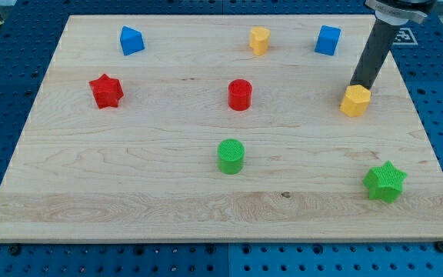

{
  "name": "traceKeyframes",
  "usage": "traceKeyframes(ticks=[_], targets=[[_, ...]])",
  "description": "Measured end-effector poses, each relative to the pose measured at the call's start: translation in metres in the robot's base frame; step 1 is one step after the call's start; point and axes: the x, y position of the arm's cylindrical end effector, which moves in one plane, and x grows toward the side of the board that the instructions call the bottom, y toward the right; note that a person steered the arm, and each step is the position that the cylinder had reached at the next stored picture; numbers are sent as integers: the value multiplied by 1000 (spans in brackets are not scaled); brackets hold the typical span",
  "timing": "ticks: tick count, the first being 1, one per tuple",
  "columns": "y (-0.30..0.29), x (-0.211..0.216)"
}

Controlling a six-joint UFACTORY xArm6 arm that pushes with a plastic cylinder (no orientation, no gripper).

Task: Push the yellow hexagon above the green star

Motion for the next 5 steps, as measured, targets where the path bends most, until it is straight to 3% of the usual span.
traceKeyframes(ticks=[2, 3, 4, 5], targets=[[0, -6], [-14, 38], [-20, 47], [-51, 18]])
